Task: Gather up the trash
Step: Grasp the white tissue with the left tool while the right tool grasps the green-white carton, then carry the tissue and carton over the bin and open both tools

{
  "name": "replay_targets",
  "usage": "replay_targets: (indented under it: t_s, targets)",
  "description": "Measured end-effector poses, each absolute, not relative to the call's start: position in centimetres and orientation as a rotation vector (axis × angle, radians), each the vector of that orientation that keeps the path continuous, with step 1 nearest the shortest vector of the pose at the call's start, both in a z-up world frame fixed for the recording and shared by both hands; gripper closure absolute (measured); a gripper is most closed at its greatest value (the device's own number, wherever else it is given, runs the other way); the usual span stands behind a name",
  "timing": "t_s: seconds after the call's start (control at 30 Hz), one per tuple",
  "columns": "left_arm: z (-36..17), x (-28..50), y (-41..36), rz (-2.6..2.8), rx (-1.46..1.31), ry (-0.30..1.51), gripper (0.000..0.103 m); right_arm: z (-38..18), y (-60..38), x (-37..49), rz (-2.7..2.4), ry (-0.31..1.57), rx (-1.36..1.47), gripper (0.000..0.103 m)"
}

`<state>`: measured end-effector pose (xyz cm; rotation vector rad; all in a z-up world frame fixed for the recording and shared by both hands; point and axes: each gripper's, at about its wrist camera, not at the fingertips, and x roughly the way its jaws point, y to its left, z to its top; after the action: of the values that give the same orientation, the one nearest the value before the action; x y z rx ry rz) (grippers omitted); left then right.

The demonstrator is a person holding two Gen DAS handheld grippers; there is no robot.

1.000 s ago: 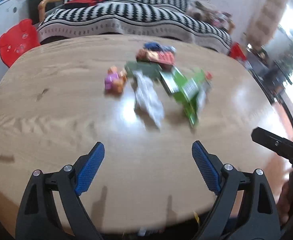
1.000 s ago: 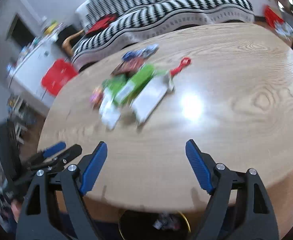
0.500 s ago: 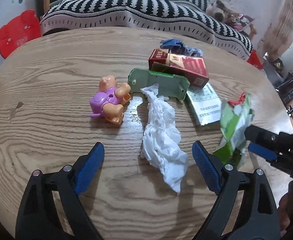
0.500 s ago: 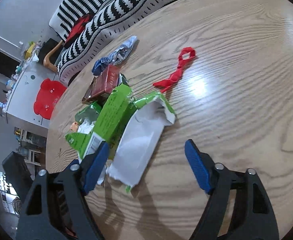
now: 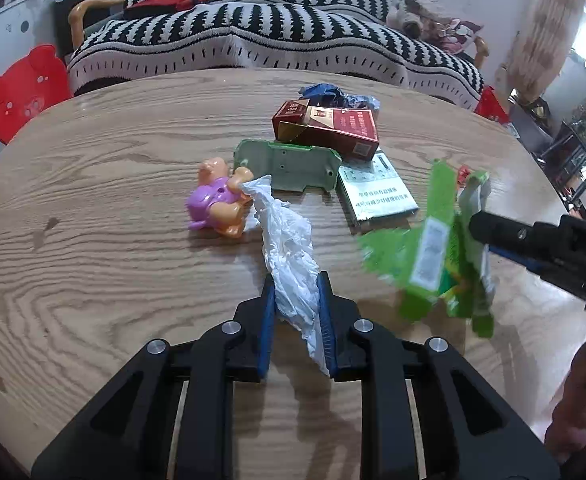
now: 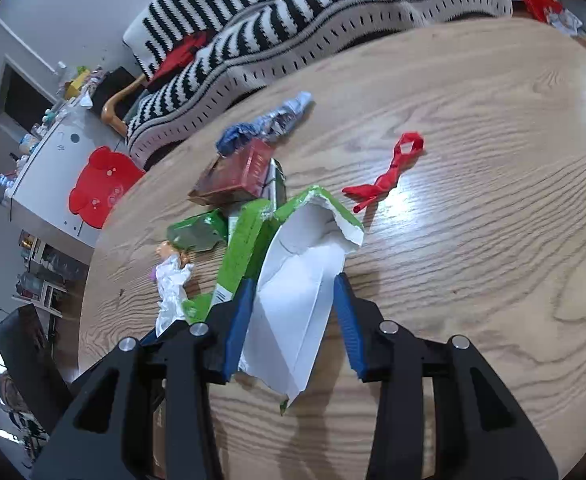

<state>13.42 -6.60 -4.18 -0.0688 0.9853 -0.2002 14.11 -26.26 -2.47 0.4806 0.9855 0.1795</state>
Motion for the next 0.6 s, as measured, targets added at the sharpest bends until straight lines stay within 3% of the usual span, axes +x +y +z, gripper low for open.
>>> replay_targets:
  t_s: [0.6]
  targets:
    - [-0.9,-0.3,-4.8,-0.339,-0.017,0.937,0.083,-0.1,-27.0,1.1,0.28,0.963,0.41,0.061]
